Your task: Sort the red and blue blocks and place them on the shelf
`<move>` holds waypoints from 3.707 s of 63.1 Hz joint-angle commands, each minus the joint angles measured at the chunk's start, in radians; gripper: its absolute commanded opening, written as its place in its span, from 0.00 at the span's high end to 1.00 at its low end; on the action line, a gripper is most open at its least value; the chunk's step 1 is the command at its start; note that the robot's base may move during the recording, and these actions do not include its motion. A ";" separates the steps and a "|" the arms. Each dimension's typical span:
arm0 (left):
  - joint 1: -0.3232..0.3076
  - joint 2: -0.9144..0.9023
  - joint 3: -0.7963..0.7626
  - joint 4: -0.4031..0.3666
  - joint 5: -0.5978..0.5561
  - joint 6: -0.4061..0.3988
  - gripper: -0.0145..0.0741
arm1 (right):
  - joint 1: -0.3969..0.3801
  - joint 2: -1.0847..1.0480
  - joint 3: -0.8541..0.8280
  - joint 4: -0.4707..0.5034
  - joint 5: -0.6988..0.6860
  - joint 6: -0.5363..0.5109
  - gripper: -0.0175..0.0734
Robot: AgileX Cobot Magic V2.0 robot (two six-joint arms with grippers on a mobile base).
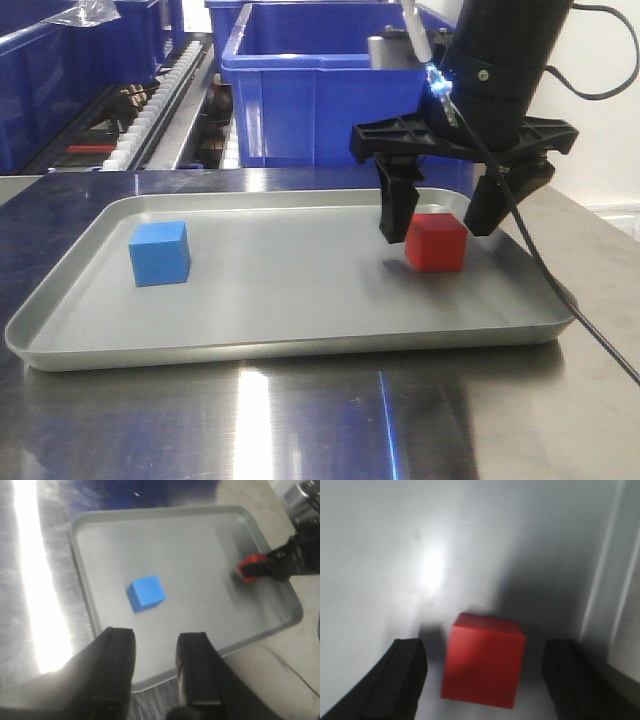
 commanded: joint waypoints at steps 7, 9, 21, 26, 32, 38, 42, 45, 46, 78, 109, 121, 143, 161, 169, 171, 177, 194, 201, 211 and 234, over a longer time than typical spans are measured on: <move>-0.111 0.083 -0.036 -0.050 -0.116 -0.032 0.48 | -0.001 -0.032 -0.034 -0.029 -0.014 0.018 0.16; -0.125 0.096 -0.036 -0.050 -0.126 -0.037 0.48 | -0.001 -0.031 -0.034 -0.029 -0.014 0.018 0.16; -0.185 0.195 -0.038 -0.050 -0.153 -0.055 0.48 | -0.001 -0.027 -0.034 -0.029 -0.021 0.018 0.16; -0.193 0.237 -0.038 -0.043 -0.158 -0.058 0.48 | -0.001 -0.027 -0.034 -0.029 -0.025 0.019 0.16; -0.193 0.284 -0.038 -0.043 -0.165 -0.062 0.48 | -0.001 -0.026 -0.034 -0.029 -0.026 0.019 0.22; -0.193 0.316 -0.038 -0.045 -0.181 -0.064 0.48 | -0.001 -0.026 -0.034 -0.029 -0.026 0.019 0.30; -0.193 0.333 -0.038 -0.046 -0.199 -0.064 0.48 | -0.001 -0.026 -0.034 -0.029 -0.026 0.019 0.36; -0.193 0.340 -0.040 -0.046 -0.208 -0.064 0.48 | -0.001 -0.026 -0.034 -0.029 -0.026 0.019 0.40; -0.193 0.343 -0.040 -0.047 -0.211 -0.064 0.48 | -0.001 -0.026 -0.034 -0.029 -0.026 0.019 0.41; -0.189 0.366 -0.083 -0.079 -0.293 -0.057 0.48 | -0.001 -0.026 -0.034 -0.029 -0.024 0.019 0.49; -0.241 0.504 -0.159 -0.096 -0.222 -0.065 0.29 | -0.001 -0.026 -0.034 -0.029 -0.022 0.018 0.49; -0.243 0.548 -0.207 -0.056 -0.196 -0.112 0.29 | -0.001 -0.026 -0.034 -0.029 -0.023 0.018 0.49; -0.259 0.592 -0.237 0.071 -0.081 -0.242 0.29 | -0.001 -0.026 -0.034 -0.030 -0.031 0.018 0.49; -0.321 0.593 -0.391 0.347 0.009 -0.440 0.29 | -0.001 -0.026 -0.034 -0.030 -0.046 0.017 0.49; -0.334 0.615 -0.434 0.402 0.062 -0.483 0.29 | -0.001 -0.026 -0.034 -0.030 -0.046 0.017 0.49; -0.334 0.625 -0.440 0.402 0.086 -0.483 0.29 | -0.001 -0.026 -0.034 -0.030 -0.046 0.017 0.49; -0.338 0.647 -0.443 0.402 0.118 -0.491 0.29 | -0.001 -0.026 -0.034 -0.030 -0.045 0.016 0.49; -0.392 0.692 -0.448 0.467 0.125 -0.563 0.29 | -0.001 -0.026 -0.034 -0.031 -0.044 -0.001 0.49; -0.392 0.709 -0.461 0.464 0.130 -0.585 0.29 | -0.001 -0.026 -0.034 -0.031 -0.042 -0.002 0.49; -0.392 0.711 -0.459 0.495 0.132 -0.593 0.29 | -0.001 -0.026 -0.034 -0.037 -0.035 -0.011 0.49; -0.392 0.711 -0.459 0.537 0.116 -0.638 0.29 | -0.001 -0.026 -0.034 -0.038 -0.034 -0.011 0.49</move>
